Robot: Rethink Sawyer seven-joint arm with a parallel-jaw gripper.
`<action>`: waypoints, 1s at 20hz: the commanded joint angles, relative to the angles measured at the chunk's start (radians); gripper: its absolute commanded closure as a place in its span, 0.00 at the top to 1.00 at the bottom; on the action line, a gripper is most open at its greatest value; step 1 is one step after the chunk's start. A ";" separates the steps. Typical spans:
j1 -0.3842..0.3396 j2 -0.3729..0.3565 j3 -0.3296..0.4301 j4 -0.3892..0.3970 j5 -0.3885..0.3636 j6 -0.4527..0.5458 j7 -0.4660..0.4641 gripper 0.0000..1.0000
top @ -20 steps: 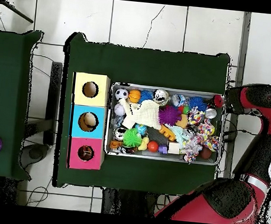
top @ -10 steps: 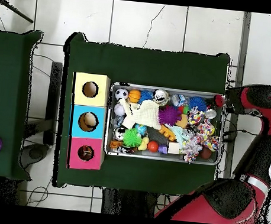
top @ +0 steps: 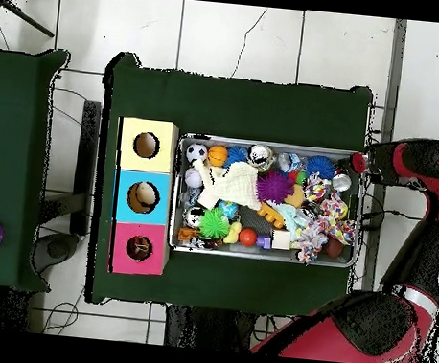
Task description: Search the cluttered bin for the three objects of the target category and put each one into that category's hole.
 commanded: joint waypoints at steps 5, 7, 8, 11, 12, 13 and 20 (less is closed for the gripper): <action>0.022 -0.154 -0.079 0.420 0.010 -0.413 0.088 0.00; 0.032 -0.245 -0.095 0.569 0.023 -0.485 0.194 0.00; 0.044 -0.308 -0.108 0.651 0.027 -0.540 0.274 0.00; 0.081 -0.418 -0.147 0.765 0.035 -0.609 0.428 0.00; 0.097 -0.445 -0.165 0.786 0.043 -0.613 0.468 0.00; 0.114 -0.472 -0.183 0.807 0.050 -0.618 0.508 0.00; 0.209 -0.595 -0.306 0.874 0.121 -0.575 0.635 0.00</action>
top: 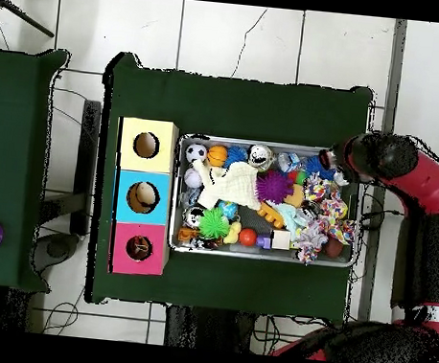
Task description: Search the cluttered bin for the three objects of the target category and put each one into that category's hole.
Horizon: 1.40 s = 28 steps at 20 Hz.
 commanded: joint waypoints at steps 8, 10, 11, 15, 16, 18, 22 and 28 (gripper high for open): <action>0.145 -0.316 -0.157 0.351 0.140 -0.078 0.512 0.00; 0.143 -0.335 -0.161 0.386 0.154 -0.098 0.518 0.00; 0.140 -0.342 -0.160 0.395 0.157 -0.106 0.509 0.00; 0.130 -0.247 -0.140 0.262 0.146 -0.038 0.416 0.00; 0.125 -0.219 -0.136 0.221 0.137 -0.024 0.382 0.00; 0.123 -0.192 -0.130 0.177 0.131 -0.013 0.349 0.00; 0.131 -0.178 -0.136 0.123 0.114 0.020 0.313 0.00; 0.124 -0.140 -0.130 0.080 0.120 0.029 0.283 0.00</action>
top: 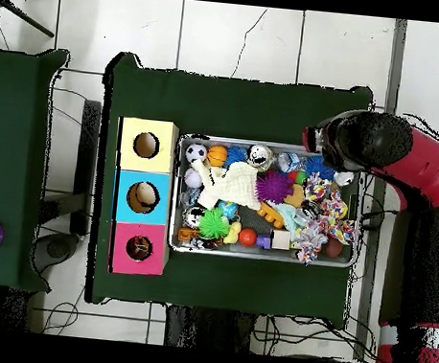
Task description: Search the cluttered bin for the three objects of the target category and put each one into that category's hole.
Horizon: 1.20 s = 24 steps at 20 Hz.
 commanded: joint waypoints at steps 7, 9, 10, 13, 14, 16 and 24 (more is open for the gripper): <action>-0.064 0.111 0.000 0.045 -0.014 -0.044 0.064 0.00; -0.067 0.137 0.007 0.034 -0.015 -0.025 0.047 0.00; -0.070 0.162 0.017 0.017 -0.023 -0.025 0.021 0.00; -0.075 0.215 0.031 -0.017 -0.039 -0.037 -0.012 0.00; -0.079 0.222 0.033 -0.017 -0.041 -0.052 -0.012 0.00; -0.085 0.235 0.039 -0.016 -0.045 -0.082 -0.011 0.00; -0.082 0.214 0.038 0.007 -0.075 -0.188 -0.009 0.00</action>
